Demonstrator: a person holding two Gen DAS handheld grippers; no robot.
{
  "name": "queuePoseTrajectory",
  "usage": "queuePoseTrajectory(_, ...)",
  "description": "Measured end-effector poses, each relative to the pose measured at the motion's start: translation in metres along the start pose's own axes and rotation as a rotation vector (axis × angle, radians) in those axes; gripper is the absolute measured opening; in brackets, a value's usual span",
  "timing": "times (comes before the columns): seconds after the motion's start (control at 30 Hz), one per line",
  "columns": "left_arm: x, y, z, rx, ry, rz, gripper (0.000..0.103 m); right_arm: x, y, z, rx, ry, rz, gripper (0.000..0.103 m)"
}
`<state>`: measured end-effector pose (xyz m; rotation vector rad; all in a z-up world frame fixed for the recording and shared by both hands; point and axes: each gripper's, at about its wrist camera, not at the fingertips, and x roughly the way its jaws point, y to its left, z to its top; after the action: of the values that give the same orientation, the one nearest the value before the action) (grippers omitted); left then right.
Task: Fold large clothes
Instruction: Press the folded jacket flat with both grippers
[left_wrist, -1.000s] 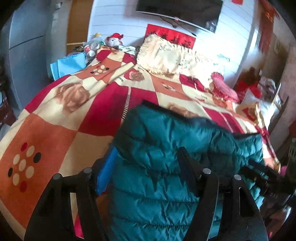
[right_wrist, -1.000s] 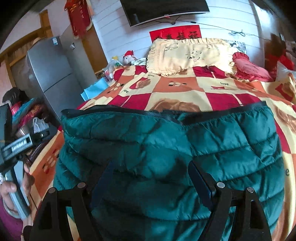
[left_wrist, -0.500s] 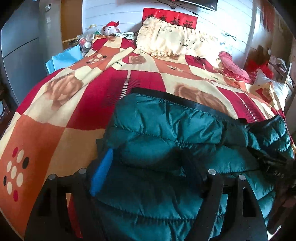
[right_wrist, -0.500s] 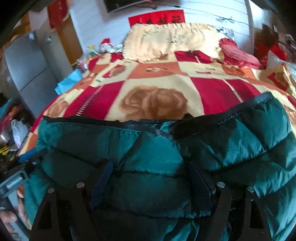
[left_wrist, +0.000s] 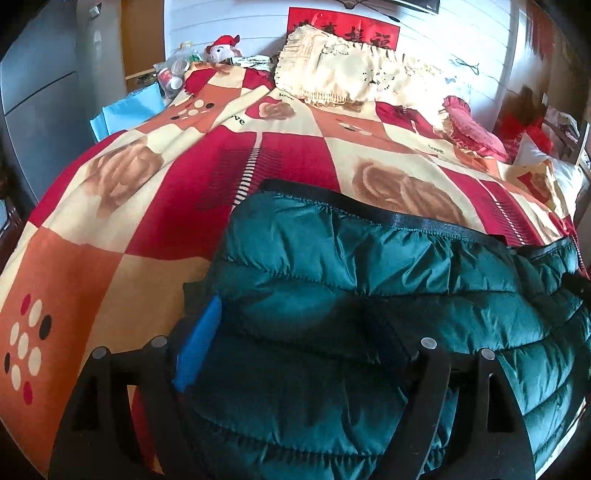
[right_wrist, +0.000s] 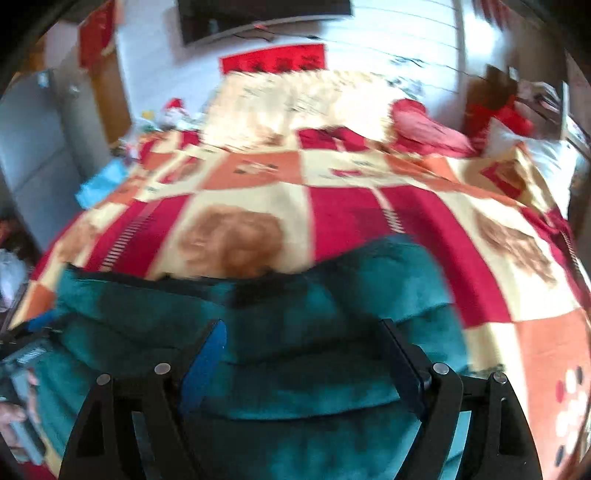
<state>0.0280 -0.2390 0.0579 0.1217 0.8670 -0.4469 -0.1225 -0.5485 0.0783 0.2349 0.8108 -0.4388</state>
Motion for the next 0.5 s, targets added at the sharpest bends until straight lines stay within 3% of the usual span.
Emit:
queuePoseTrajectory(0.1,0.006,-0.001,0.002,0.001,0.006,-0.007,0.082,0.022,-0.022,-0.006,0.034,0.069,-0.049,0.081)
queuePoseTrajectory(0.17,0.010,-0.001,0.002,0.000,0.006,-0.006,0.084,0.036,-0.032,-0.012,0.077,0.106,-0.027,0.082)
queuePoseTrajectory(0.37,0.009,-0.001,0.000,-0.006,0.003,0.009,0.085,0.047,-0.036,-0.020,0.102,0.091,-0.031,0.083)
queuePoseTrajectory(0.5,-0.016,-0.002,-0.007,0.030,-0.026,0.040,0.085,0.020,-0.031,-0.022,0.079,0.039,-0.026,0.083)
